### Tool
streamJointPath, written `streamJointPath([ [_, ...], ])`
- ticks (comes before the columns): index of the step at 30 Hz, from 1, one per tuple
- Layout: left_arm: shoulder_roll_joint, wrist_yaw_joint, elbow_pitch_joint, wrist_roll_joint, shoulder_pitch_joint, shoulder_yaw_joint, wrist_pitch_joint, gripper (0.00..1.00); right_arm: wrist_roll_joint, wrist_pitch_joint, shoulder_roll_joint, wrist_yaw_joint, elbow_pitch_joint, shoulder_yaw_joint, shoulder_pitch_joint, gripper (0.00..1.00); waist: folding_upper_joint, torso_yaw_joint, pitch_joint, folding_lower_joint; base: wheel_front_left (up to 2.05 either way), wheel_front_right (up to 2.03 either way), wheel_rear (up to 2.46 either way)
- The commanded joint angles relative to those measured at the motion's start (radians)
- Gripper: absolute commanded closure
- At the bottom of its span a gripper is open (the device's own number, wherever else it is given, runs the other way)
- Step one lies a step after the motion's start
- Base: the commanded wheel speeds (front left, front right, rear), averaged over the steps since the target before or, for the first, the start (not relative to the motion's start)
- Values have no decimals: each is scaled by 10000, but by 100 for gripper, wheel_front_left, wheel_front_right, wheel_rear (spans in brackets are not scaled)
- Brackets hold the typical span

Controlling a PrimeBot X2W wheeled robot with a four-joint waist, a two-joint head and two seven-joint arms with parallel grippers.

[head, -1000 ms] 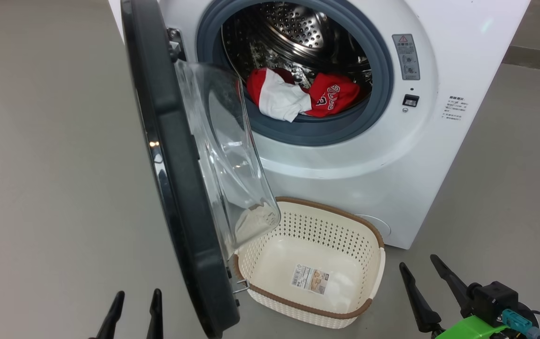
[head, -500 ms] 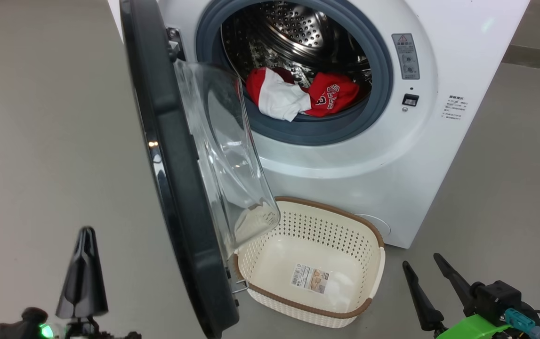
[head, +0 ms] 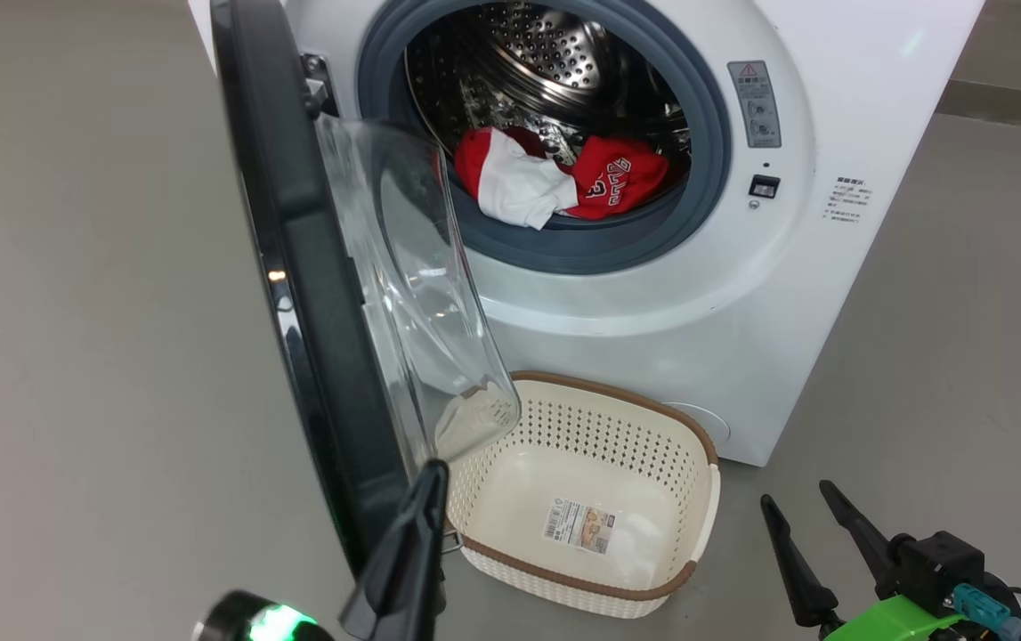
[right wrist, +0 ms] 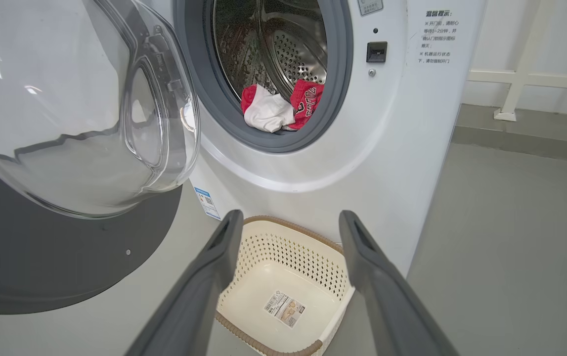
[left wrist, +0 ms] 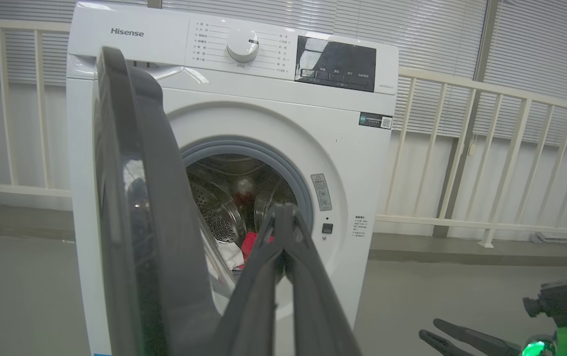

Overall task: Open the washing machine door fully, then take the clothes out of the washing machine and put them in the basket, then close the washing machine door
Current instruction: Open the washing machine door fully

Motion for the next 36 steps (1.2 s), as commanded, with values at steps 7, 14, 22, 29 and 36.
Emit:
streamJointPath([
  [7,31,10,1586,-1272,-52,-78,-49,100,-57,-120,-80,65,-155,364,-208,0,0,-133,24,0,0,0,0],
  [14,31,-13,2827,-1468,-225,293,-49,100,-19,-120,-56,65,-137,417,-147,0,0,-166,-45,0,0,0,0],
  [22,31,34,2903,-1390,-115,793,-49,100,-35,-120,-40,65,-157,455,-79,0,0,-54,-71,0,0,0,0],
  [29,31,129,2753,-1184,172,1570,-49,100,-56,-120,-33,65,-195,437,-81,0,0,161,-32,0,0,0,0],
  [36,31,96,2653,-1070,355,2718,-49,100,-62,-120,-25,65,-218,457,-110,0,0,321,41,0,0,0,0],
])
